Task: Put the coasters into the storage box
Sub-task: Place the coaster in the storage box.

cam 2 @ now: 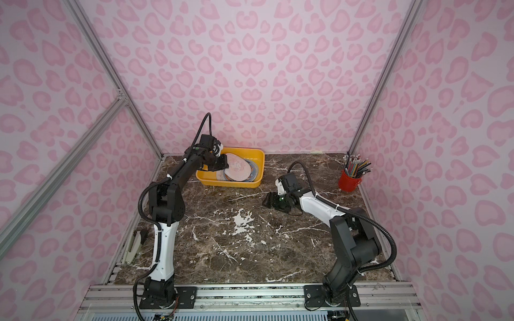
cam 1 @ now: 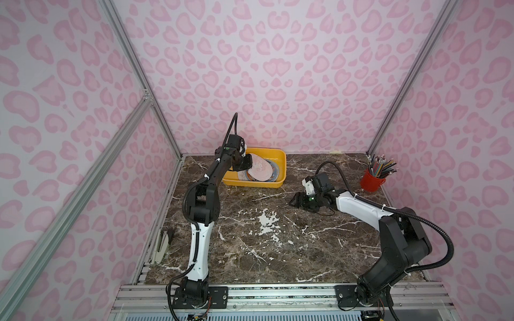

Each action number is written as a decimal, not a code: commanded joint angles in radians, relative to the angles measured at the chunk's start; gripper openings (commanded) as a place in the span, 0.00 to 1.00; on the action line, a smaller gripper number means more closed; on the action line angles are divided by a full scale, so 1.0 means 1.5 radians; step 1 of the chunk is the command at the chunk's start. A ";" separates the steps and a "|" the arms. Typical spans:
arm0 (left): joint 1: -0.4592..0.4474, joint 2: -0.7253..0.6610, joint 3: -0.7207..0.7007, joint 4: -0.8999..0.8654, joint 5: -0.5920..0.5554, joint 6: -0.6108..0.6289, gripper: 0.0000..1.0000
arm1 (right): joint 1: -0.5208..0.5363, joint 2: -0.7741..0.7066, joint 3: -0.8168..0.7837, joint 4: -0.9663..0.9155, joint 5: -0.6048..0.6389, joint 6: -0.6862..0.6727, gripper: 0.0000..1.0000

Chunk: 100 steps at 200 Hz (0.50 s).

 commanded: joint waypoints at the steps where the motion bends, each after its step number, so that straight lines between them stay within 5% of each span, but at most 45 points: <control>1: 0.008 -0.031 -0.034 0.025 -0.034 0.010 0.40 | 0.000 -0.008 -0.001 -0.003 0.004 -0.007 0.70; 29: 0.008 -0.080 -0.100 0.056 -0.047 0.011 0.68 | -0.003 -0.021 -0.005 -0.006 0.015 -0.015 0.72; 100: 0.007 -0.327 -0.427 0.197 -0.070 0.019 0.99 | -0.044 -0.064 0.003 -0.010 0.092 -0.111 0.92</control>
